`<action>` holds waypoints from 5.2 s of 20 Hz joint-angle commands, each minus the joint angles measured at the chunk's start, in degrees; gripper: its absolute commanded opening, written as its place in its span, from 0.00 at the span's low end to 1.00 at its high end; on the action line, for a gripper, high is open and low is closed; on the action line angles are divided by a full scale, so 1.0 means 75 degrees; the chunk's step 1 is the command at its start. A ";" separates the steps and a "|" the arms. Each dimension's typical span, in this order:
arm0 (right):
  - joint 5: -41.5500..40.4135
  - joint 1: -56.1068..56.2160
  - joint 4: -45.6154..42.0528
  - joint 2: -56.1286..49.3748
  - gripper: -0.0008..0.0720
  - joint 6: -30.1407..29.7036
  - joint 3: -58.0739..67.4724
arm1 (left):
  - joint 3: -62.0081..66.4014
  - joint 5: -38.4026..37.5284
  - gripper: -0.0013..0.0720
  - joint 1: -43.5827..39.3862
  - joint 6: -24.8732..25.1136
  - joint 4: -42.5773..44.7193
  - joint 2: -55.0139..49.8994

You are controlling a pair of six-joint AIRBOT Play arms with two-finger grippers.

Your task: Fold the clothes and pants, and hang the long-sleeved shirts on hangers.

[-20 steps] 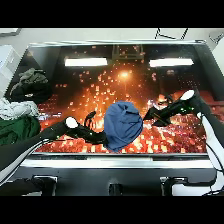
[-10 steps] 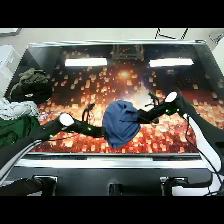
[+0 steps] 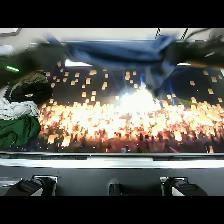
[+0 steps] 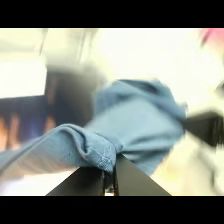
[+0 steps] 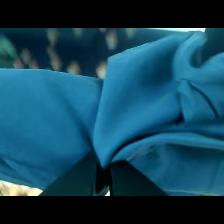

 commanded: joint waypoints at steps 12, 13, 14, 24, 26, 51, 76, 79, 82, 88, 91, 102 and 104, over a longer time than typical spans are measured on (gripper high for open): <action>0.2340 0.0015 0.0460 -0.1116 0.07 0.0650 -0.2597 | -0.2477 -0.0938 0.05 -0.0300 -0.1757 0.2189 -0.0201; 0.1422 0.0015 0.0883 -0.1661 0.07 0.0592 -0.3092 | -0.3083 -0.0667 0.05 -0.0364 -0.2069 0.2159 -0.0460; 0.0697 0.0015 0.1396 -0.2235 0.07 0.0548 -0.3383 | -0.3669 -0.0335 0.05 -0.0446 -0.2544 0.2049 -0.0787; 0.2358 -0.1201 0.2238 -0.4447 0.76 -0.0219 -0.2757 | -0.4637 -0.0393 0.05 -0.0003 -0.2052 0.1186 -0.1851; 0.3124 -0.1964 -0.0303 -0.3949 0.88 0.0659 -0.2853 | -0.4639 -0.0935 0.05 0.0396 -0.1661 0.1189 -0.1848; 0.0880 -0.3185 0.0064 0.0178 0.07 -0.0134 -0.0507 | -0.0041 -0.1000 0.05 0.3261 -0.0035 0.1070 0.0629; 0.1032 -0.3605 0.1364 -0.0012 0.06 0.0804 -0.7670 | -0.1431 -0.0845 0.05 0.1437 0.1163 0.0898 -0.3523; 0.0481 -0.3605 0.1352 -0.0271 0.06 0.0801 -0.7772 | -0.1431 -0.1399 0.08 0.1122 0.0490 0.0898 -0.4622; 0.0067 -0.3605 0.1346 -0.0277 0.07 0.0796 -0.7772 | -0.1323 -0.3249 0.99 0.1378 0.0361 0.1393 -0.4887; 0.0233 -0.3605 0.0912 -0.0277 0.07 0.0455 -0.7775 | -0.2588 -0.7114 0.99 0.3780 0.0315 0.2331 -0.4188; 0.0245 -0.3605 0.0650 -0.0277 0.07 0.0460 -0.7775 | -0.5179 -0.5689 0.79 0.4214 0.0493 0.1478 -0.3238; 0.0787 -0.3605 0.0839 -0.0274 0.07 0.0219 -0.6875 | -0.6860 -0.2812 0.05 0.2806 0.2247 -0.1906 -0.2783; 0.1399 -0.3605 0.0833 -0.0274 0.07 -0.0772 -0.5391 | -0.5639 -0.3241 0.05 0.3133 0.2745 -0.1900 -0.2025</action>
